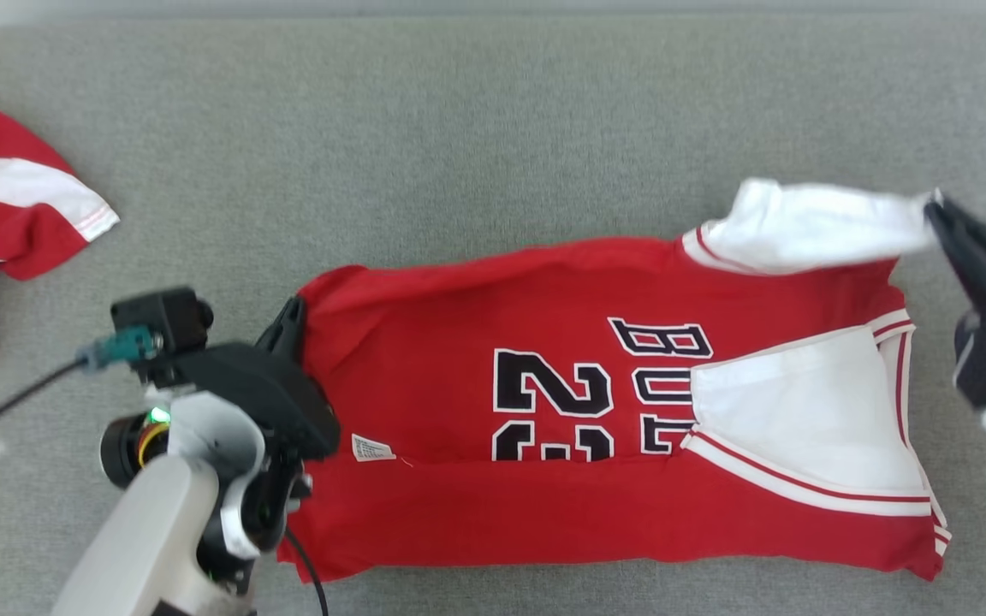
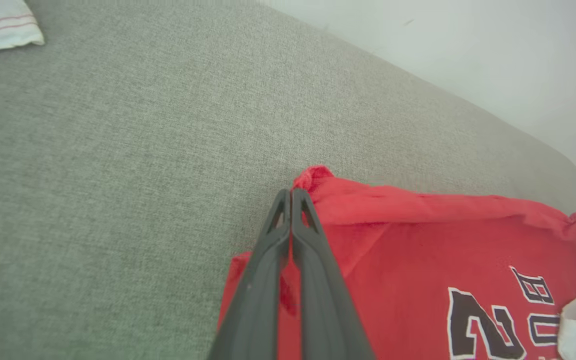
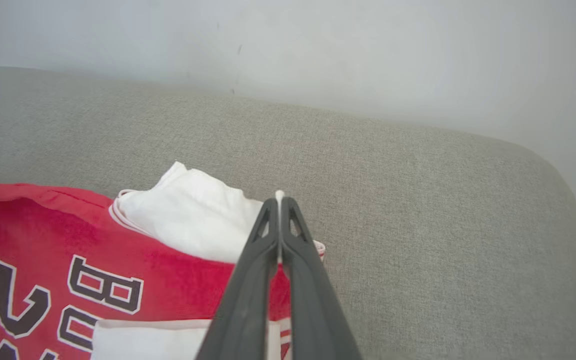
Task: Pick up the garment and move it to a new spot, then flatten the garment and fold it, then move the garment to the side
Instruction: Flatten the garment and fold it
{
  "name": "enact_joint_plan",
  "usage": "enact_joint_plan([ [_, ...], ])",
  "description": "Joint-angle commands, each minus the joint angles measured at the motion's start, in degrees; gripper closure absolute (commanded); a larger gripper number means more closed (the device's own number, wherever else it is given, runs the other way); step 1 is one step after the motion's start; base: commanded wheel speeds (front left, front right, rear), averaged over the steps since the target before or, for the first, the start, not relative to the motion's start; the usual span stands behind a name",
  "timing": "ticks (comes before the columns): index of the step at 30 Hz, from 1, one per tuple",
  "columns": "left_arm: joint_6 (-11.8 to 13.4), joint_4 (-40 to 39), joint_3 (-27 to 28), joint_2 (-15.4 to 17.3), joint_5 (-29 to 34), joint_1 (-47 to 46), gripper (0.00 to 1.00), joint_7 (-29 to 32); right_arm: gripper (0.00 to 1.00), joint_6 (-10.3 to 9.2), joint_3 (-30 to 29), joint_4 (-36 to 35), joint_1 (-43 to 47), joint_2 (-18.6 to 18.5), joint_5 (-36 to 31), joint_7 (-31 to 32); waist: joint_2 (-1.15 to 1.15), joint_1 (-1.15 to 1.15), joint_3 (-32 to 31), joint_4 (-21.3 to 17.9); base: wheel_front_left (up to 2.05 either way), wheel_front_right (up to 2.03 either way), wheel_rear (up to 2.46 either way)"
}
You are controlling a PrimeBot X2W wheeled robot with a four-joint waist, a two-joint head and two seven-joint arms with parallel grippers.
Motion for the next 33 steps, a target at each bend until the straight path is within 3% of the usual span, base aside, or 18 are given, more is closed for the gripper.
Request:
enact_joint_plan([
  [1,-0.6,-0.5,0.1,0.1,0.6,1.6,1.00,-1.5,1.00,-0.14,-1.8,-2.3,3.3,1.0,-1.0,0.7,0.00,0.01,-1.6,0.1,0.00,0.00,0.00],
  [8,-2.3,-0.4,-0.4,1.2,1.4,6.1,1.00,-6.0,1.00,-0.14,-7.8,-11.0,15.4,5.8,-2.4,6.7,0.00,0.01,-3.4,-0.4,0.00,0.00,0.00],
  [12,-1.7,0.0,-0.2,1.0,0.6,9.0,1.00,-6.5,1.00,-0.14,-9.0,-13.5,19.2,7.4,-2.9,9.4,0.00,0.01,-4.3,-1.1,0.00,0.00,0.00],
  [25,0.2,-2.6,0.1,0.0,-0.5,16.8,1.00,-9.2,1.00,-0.14,-8.9,-13.4,25.7,11.6,-5.7,8.8,0.00,0.01,-5.1,-1.9,0.00,0.00,0.00],
  [26,0.2,-2.5,0.0,0.1,-0.4,17.2,0.82,-9.4,1.00,-0.14,-8.7,-13.0,25.9,11.9,-6.0,8.6,0.00,0.01,-5.1,-1.8,0.00,0.00,0.00],
  [27,0.3,-2.4,0.0,0.0,-0.3,17.3,0.58,-9.6,0.67,-0.14,-8.4,-12.6,26.0,12.0,-6.2,8.2,0.00,0.01,-5.1,-1.8,0.00,0.00,0.00],
  [28,0.5,-2.2,0.2,-0.1,-0.1,17.3,0.00,-10.1,0.00,-0.14,-8.4,-12.0,26.2,12.4,-6.3,8.2,0.00,0.01,-5.1,-1.7,0.00,0.00,0.00],
  [33,0.4,-0.6,0.0,-0.4,0.1,17.6,0.00,-10.8,0.00,-0.14,-7.9,-9.4,27.9,13.1,-7.3,9.5,0.00,0.01,-5.8,-1.4,0.00,0.00,0.00],
])
